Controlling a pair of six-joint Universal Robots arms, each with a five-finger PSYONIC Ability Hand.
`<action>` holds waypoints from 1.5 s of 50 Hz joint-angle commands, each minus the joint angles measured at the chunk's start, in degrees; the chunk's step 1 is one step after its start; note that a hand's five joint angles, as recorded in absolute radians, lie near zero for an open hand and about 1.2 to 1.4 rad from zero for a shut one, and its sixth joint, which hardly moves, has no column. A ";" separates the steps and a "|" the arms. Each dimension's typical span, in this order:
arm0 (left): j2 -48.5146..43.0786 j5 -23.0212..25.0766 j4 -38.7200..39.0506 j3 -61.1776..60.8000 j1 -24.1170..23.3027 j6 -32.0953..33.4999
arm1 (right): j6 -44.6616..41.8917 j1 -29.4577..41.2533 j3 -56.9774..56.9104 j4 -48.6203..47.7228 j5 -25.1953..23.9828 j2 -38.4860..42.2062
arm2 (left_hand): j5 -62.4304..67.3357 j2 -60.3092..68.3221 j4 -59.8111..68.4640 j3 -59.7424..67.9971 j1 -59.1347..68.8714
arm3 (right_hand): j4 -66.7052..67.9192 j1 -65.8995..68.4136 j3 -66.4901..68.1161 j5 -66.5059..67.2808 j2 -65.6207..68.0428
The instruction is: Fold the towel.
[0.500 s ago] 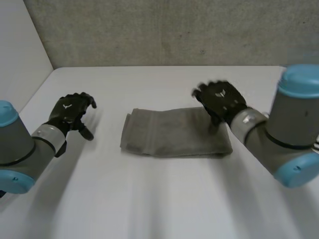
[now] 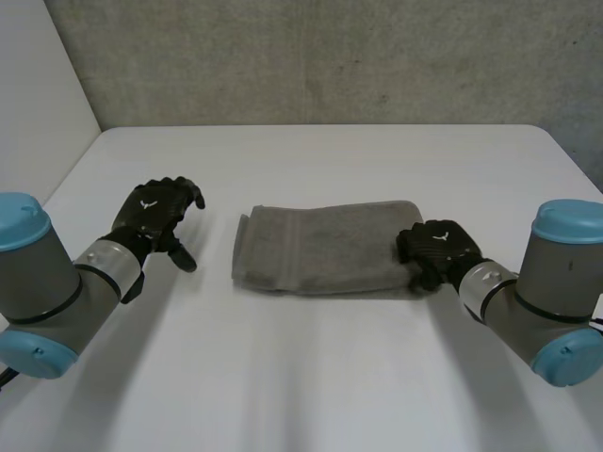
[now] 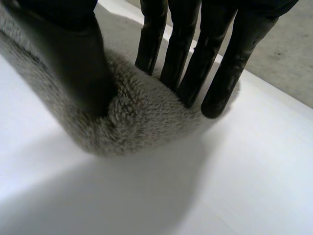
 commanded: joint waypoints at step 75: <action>-14.74 -7.28 -10.94 16.82 -20.26 -18.14 | -0.26 7.83 -12.00 9.72 4.82 4.49 | -0.84 -2.31 -3.37 -2.61 -3.73 | -46.48 -47.51 -45.98 -46.36 -47.33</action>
